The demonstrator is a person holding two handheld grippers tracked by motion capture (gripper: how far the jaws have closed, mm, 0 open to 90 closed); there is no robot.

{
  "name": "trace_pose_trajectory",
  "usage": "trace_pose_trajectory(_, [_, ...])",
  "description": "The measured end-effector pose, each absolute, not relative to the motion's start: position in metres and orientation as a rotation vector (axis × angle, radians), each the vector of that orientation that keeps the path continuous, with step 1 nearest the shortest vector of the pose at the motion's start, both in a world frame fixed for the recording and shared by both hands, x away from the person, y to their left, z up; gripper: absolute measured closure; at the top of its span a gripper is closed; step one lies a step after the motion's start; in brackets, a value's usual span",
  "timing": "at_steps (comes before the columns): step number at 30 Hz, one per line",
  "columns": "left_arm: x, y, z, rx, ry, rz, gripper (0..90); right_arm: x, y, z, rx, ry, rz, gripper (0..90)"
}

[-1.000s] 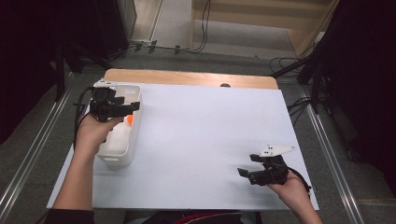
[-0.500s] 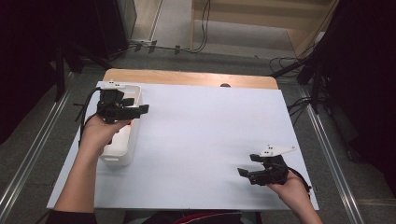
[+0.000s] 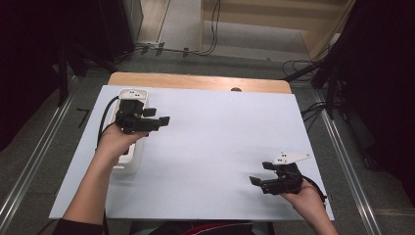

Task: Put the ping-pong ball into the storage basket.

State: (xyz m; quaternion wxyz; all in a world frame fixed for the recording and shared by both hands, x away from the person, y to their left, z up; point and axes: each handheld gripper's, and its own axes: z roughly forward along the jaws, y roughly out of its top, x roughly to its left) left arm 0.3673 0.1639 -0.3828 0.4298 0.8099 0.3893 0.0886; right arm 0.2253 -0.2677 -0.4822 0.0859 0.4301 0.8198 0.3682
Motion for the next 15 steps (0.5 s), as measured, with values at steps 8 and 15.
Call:
trace_pose_trajectory(8, [0.365,0.152,-0.389,2.036,0.926,0.19,27.1,0.225,-0.268,-0.482,1.277,2.443,1.099,20.7])
trace_pose_trajectory(15, [0.361,0.143,-0.394,2.055,0.905,0.193,27.1,0.225,-0.268,-0.482,1.283,2.442,1.101,20.7])
